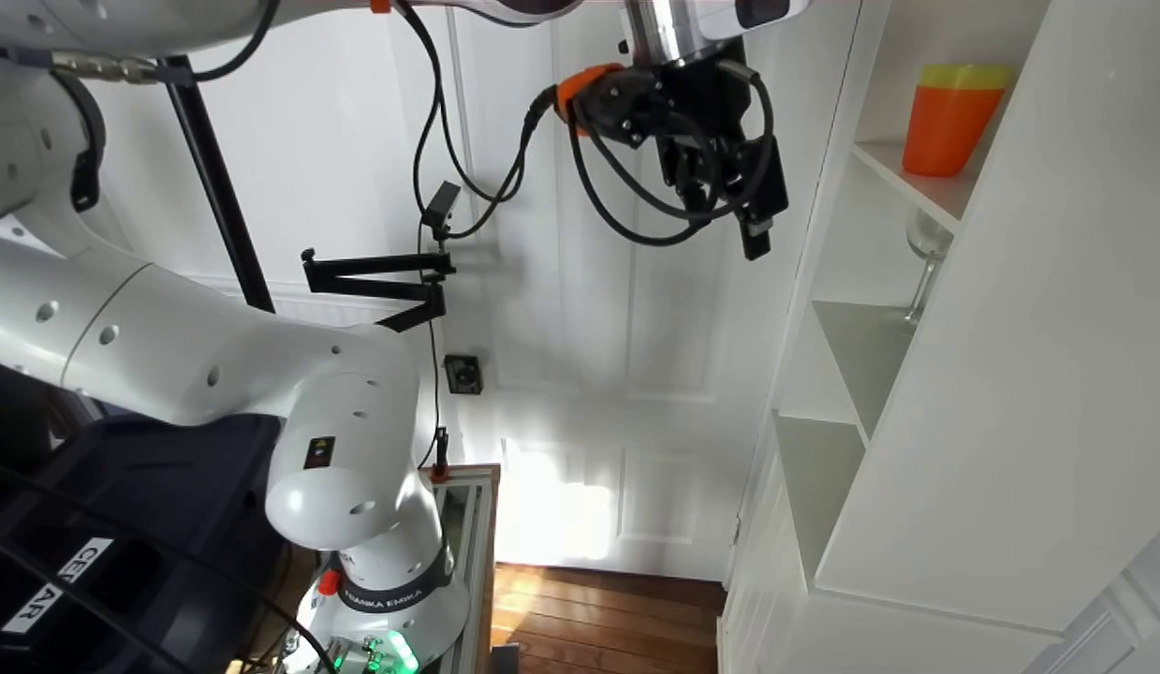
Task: Place the stacked cups on the top shelf upside down
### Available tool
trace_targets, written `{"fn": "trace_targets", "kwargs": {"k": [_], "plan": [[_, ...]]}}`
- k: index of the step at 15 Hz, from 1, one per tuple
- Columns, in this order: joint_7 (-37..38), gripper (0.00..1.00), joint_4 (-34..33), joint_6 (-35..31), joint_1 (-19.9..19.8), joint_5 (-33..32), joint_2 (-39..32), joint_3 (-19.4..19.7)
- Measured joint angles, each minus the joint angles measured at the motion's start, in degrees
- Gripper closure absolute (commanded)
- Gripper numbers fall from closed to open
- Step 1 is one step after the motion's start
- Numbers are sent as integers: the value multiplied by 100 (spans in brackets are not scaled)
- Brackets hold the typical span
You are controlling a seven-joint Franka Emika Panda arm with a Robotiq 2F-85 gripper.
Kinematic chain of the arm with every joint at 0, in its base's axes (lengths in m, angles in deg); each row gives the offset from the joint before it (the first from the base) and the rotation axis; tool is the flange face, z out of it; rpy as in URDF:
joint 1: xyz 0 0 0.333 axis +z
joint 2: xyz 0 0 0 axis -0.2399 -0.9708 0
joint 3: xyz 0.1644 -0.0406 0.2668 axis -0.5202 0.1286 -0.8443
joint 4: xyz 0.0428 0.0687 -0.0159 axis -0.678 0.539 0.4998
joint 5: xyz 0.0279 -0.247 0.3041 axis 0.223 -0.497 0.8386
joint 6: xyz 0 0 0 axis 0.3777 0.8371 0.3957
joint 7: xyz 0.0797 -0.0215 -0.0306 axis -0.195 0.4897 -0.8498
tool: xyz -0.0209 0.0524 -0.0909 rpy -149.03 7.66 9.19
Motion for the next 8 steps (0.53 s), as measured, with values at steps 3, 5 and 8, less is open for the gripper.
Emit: {"fn": "trace_targets", "kwargs": {"k": [3, 5, 8], "plan": [[-37, 0, 127, -1066, 131, 365, -52, 25], [-37, 0, 226, -1813, 244, 664, -135, 33], [-37, 0, 352, -2866, 471, 1153, -280, 85]]}}
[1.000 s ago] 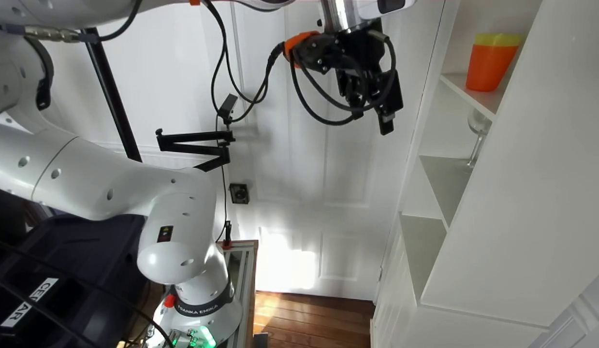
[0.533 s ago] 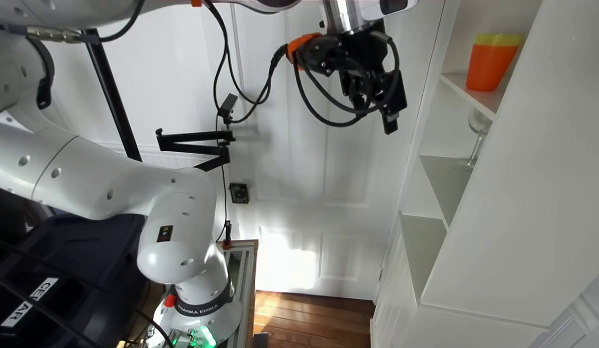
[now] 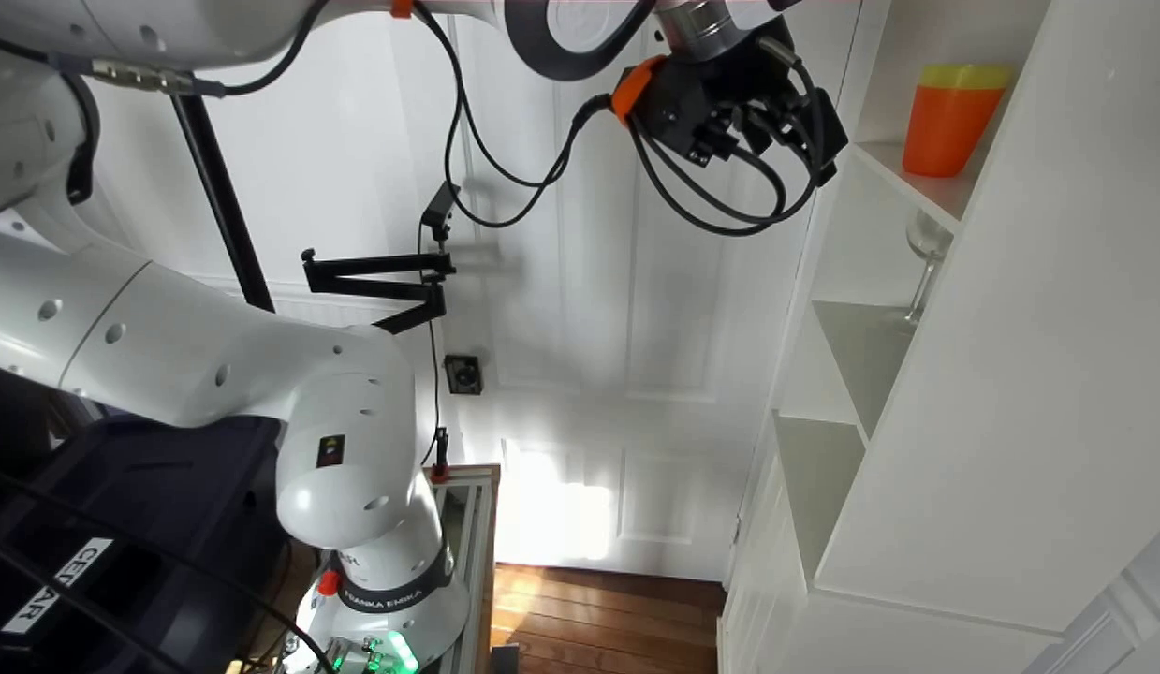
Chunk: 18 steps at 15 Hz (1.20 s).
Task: Place the stacked cups on the top shelf upside down
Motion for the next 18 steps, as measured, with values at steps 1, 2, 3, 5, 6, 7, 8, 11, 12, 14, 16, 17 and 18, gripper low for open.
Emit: {"fn": "trace_targets", "kwargs": {"k": [1, 2, 3, 5, 6, 7, 8, 11, 12, 14, 16, 17, 18], "plan": [[0, 0, 28, -331, 97, 158, -45, 31], [-9, 0, 57, -668, 211, 308, -88, 71], [-41, 0, 82, -1019, 346, 448, -129, 127], [-107, 0, 83, -1611, 633, 664, -213, 261], [-129, 0, 81, -1863, 787, 744, -254, 339], [-139, 0, 77, -2075, 942, 814, -297, 419], [-140, 0, 74, -2255, 1095, 881, -341, 497], [-109, 0, 56, -2520, 1389, 1007, -486, 676], [-104, 0, 50, -2566, 1440, 1025, -537, 719], [-102, 0, 32, -2614, 1470, 1039, -614, 760], [-98, 0, 22, -2627, 1475, 1044, -635, 763], [-97, 0, 19, -2627, 1477, 1045, -635, 763], [-96, 0, 15, -2627, 1478, 1046, -635, 763]]}}
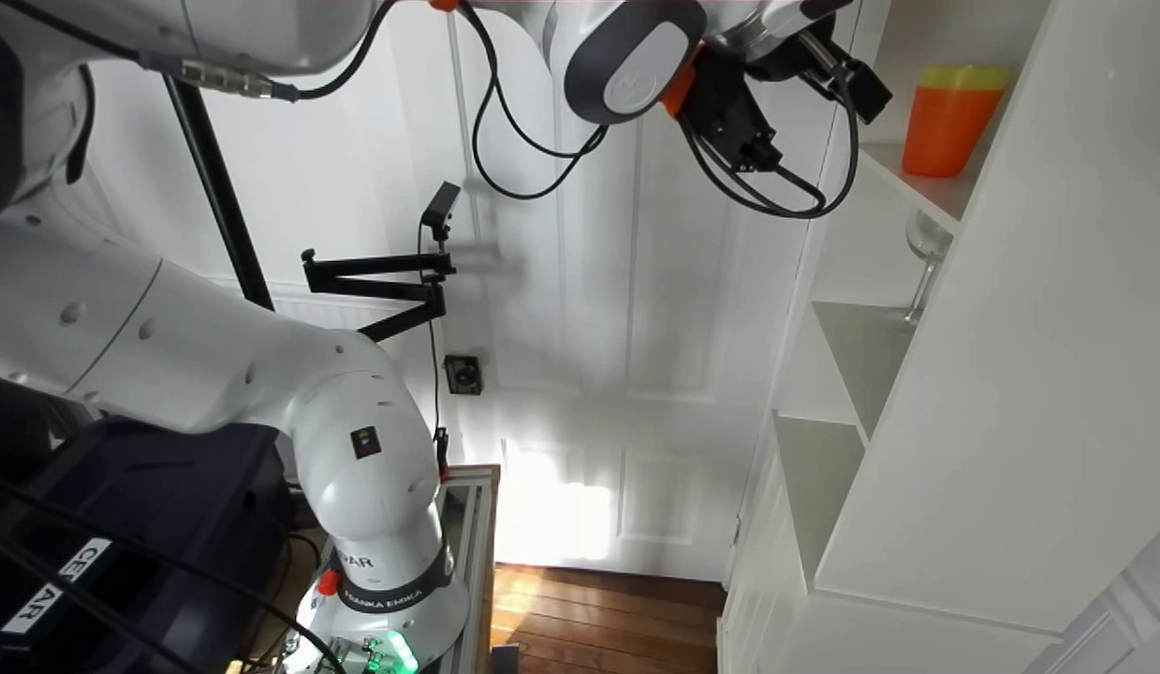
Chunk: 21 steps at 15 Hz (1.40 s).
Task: Place the stacked cups on the top shelf upside down
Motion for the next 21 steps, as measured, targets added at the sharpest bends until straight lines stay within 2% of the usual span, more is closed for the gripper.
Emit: {"fn": "trace_targets", "kwargs": {"k": [9, 15, 21], "plan": [[-7, 0, -8, -29, 52, 1, -14, 2], [-76, 0, -66, -455, 163, -54, -383, -33], [-187, 0, -296, -701, -132, -540, -795, -73]]}}
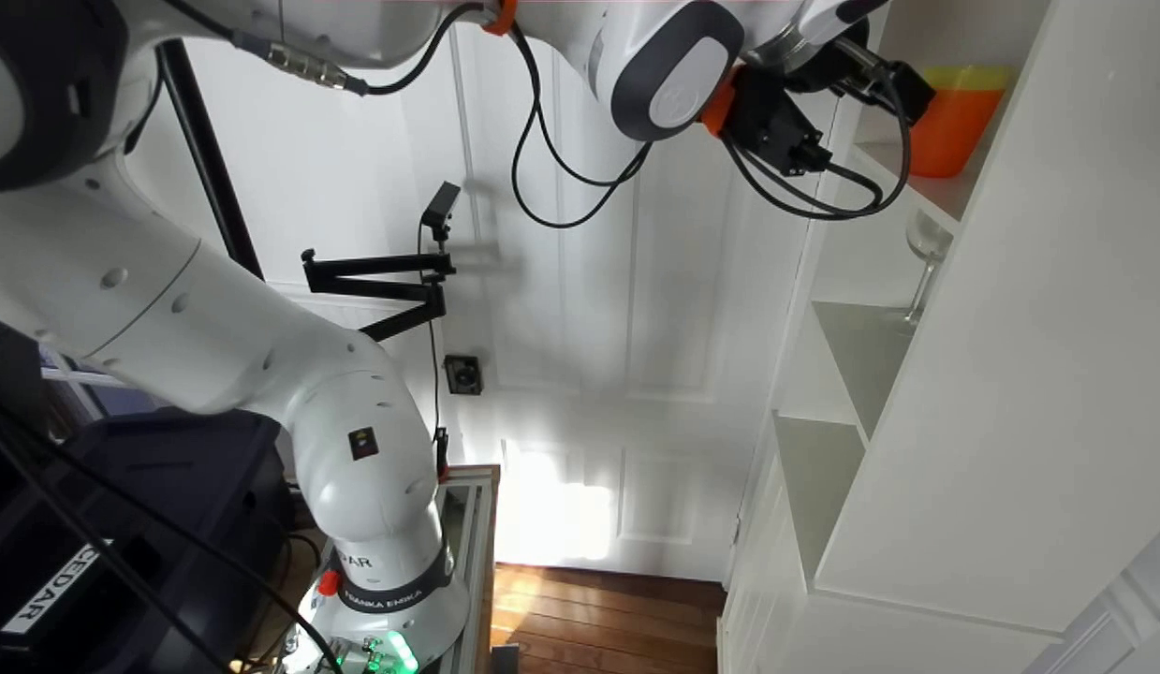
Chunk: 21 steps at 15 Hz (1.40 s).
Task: Place the stacked cups on the top shelf upside down
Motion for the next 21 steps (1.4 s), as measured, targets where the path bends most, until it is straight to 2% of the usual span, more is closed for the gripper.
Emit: {"fn": "trace_targets", "kwargs": {"k": [5, 21], "plan": [[-69, 0, -179, 0, -245, -391, -263, -79], [-229, 0, -775, 6, -340, -615, -1210, -102]]}}
